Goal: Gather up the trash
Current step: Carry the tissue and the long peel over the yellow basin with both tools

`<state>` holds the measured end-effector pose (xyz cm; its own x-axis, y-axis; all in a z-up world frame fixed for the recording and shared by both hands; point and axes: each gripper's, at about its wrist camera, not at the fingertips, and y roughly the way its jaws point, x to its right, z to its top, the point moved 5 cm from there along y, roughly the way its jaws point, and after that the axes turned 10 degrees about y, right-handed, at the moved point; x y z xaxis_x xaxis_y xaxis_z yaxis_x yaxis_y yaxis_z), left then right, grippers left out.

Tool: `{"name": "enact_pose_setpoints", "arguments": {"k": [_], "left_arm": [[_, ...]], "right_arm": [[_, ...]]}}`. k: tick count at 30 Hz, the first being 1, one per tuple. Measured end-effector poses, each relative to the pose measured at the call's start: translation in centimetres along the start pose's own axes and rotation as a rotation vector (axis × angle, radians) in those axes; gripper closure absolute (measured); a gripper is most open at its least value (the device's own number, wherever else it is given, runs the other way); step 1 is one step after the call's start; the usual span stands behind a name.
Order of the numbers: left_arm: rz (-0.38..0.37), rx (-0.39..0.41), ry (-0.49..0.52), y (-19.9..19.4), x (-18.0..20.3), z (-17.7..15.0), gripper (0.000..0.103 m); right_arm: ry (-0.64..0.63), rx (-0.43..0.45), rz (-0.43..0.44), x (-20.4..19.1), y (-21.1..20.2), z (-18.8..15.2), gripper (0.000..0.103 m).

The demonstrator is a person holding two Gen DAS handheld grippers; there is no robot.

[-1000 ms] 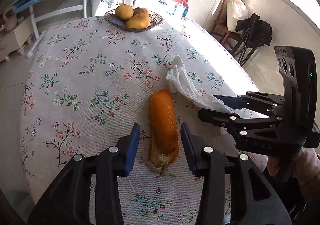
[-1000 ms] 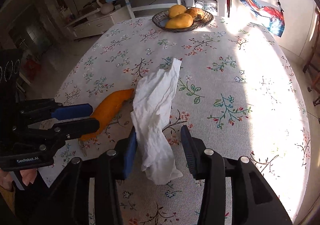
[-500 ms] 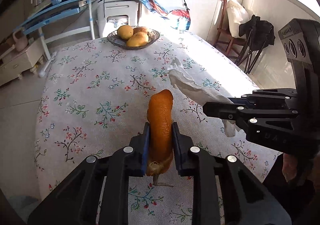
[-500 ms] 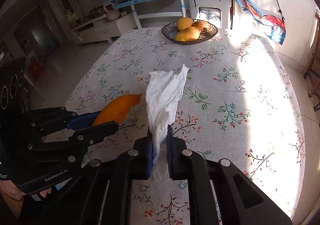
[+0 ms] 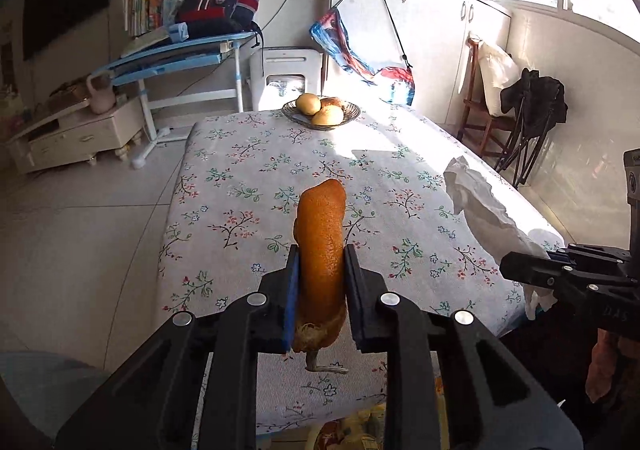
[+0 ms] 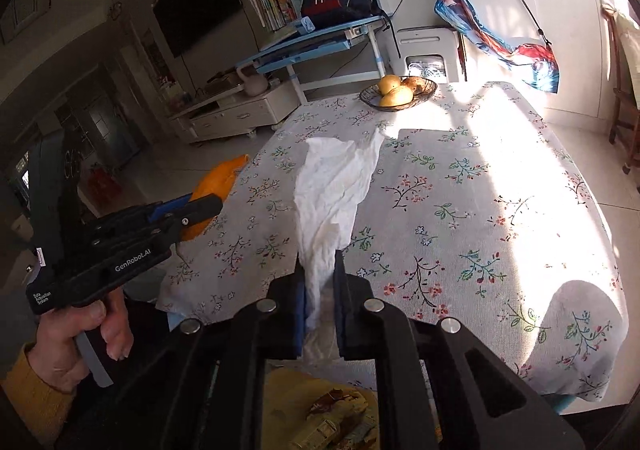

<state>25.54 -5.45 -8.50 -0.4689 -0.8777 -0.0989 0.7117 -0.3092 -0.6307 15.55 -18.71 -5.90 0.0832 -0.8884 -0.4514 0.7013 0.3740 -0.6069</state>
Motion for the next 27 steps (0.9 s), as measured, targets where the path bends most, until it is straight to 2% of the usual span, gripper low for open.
{"name": "enact_pose_setpoints", "arguments": {"k": [8, 16, 27], "left_arm": [[0.024, 0.002, 0.006, -3.1, 2.0, -3.2, 0.083], [0.034, 0.012, 0.017, -5.3, 3.8, -5.2, 0.083], [0.046, 0.034, 0.002, -8.3, 4.3, -7.4, 0.082]], "right_arm": [[-0.014, -0.004, 0.030, -1.4, -2.2, -4.1, 0.091], [-0.040, -0.007, 0.039, -2.3, -3.8, -6.2, 0.091], [-0.060, -0.036, 0.053, -3.7, -5.3, -9.0, 0.091]]}}
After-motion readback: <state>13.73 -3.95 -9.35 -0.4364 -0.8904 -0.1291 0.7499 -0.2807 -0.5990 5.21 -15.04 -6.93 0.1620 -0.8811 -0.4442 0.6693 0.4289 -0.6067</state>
